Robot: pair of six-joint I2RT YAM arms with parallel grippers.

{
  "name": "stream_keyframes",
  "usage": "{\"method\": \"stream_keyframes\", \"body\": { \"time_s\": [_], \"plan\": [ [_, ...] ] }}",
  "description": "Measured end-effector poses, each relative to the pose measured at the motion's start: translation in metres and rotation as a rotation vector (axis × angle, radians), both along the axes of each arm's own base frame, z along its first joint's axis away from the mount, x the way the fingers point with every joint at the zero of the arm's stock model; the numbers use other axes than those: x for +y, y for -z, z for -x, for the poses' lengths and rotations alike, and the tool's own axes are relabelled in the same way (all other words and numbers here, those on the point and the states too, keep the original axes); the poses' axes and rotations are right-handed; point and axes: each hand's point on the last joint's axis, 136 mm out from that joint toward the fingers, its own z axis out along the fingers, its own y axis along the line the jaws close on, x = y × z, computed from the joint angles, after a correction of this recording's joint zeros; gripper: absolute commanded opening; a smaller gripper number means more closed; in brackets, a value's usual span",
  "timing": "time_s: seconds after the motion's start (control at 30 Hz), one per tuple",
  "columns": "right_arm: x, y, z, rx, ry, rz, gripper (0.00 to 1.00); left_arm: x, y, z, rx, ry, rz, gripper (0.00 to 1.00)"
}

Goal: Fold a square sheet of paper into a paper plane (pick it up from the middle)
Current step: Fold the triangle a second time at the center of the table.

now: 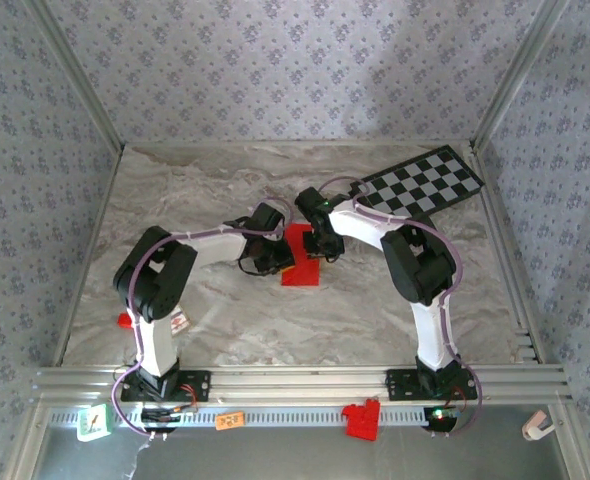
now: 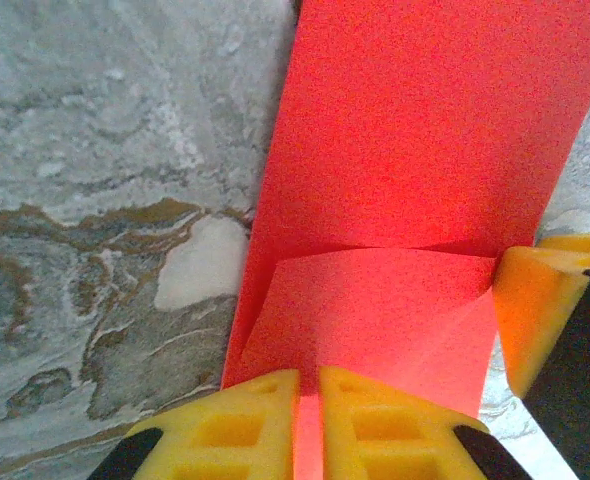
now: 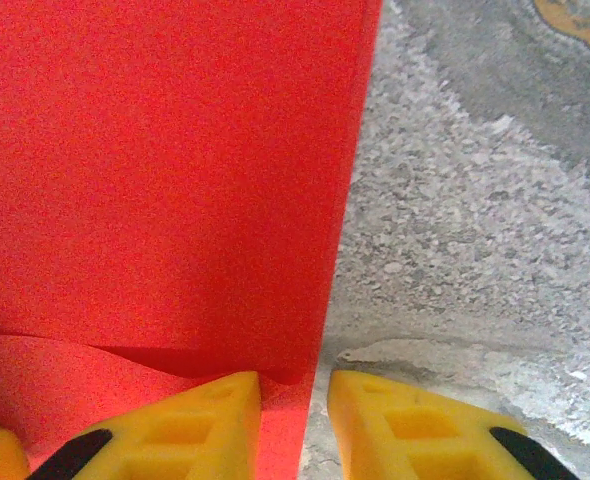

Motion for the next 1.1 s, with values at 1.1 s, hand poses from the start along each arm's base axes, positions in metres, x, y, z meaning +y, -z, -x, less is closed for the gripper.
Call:
{"method": "stream_keyframes", "body": {
  "time_s": [1.1],
  "plan": [
    [0.049, -0.033, 0.003, -0.041, 0.06, -0.486, 0.06, 0.002, 0.003, 0.001, 0.014, -0.004, -0.011, 0.1]
  ]
}}
